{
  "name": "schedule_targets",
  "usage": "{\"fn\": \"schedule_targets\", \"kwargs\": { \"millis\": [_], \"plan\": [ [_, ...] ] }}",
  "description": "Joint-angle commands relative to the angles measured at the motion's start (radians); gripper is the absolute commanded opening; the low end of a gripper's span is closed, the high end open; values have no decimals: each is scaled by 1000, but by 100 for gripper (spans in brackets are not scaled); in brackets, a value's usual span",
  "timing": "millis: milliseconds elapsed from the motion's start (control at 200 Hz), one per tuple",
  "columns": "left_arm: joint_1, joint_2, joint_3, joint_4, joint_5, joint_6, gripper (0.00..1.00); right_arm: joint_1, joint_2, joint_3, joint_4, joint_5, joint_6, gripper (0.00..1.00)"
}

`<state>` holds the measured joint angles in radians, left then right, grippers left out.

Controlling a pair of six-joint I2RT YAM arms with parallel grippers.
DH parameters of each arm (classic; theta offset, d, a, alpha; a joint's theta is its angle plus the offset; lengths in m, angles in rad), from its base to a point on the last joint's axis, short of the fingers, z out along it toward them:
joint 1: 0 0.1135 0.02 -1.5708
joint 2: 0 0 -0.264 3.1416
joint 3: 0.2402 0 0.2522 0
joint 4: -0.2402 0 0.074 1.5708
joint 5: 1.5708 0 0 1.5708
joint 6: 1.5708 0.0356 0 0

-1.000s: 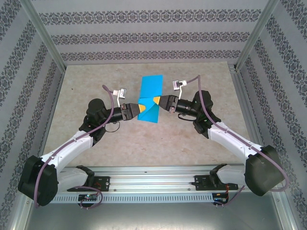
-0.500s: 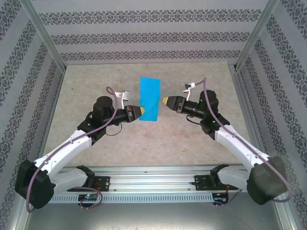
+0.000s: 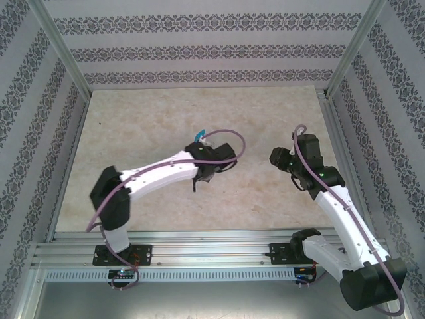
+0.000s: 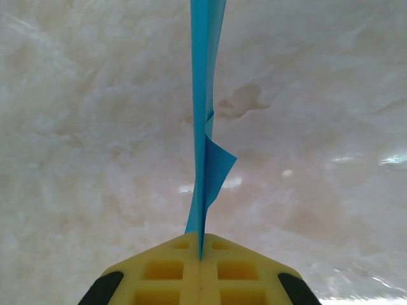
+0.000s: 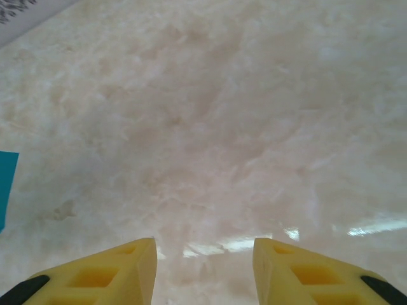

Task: Fold a paper plane with a square sheet of paper (fold left side to right side)
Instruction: Turn over the paper at the center of the table.

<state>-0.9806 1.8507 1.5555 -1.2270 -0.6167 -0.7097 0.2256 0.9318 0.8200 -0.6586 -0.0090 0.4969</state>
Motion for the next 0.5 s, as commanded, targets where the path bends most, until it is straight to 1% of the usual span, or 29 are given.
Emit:
{"fn": "schedule_targets", "kwargs": {
  "millis": [0, 120, 210, 270, 320, 380, 460, 495],
  "plan": [
    [-34, 170, 157, -342, -186, -103, 0, -23, -23, -32, -61, 52, -39, 45],
    [-41, 337, 294, -393, -176, -94, 0, -44, -36, -54, -59, 22, -43, 45],
    [-41, 433, 360, -358, -118, -43, 4, -55, -43, -68, -64, 11, -49, 45],
    [-41, 493, 414, -341, -61, -7, 7, -64, -47, -74, -71, 7, -56, 45],
    [-41, 529, 451, -323, -18, 20, 11, -71, -51, -78, -77, 3, -59, 45],
    [-40, 538, 475, -283, 30, 52, 20, -83, -54, -81, -86, -5, -66, 45],
    [-35, 505, 471, -210, 108, 95, 31, -97, -61, -91, -84, -34, -70, 47],
    [-32, 478, 461, -174, 142, 111, 34, -101, -60, -98, -78, -52, -70, 47]
  ]
}}
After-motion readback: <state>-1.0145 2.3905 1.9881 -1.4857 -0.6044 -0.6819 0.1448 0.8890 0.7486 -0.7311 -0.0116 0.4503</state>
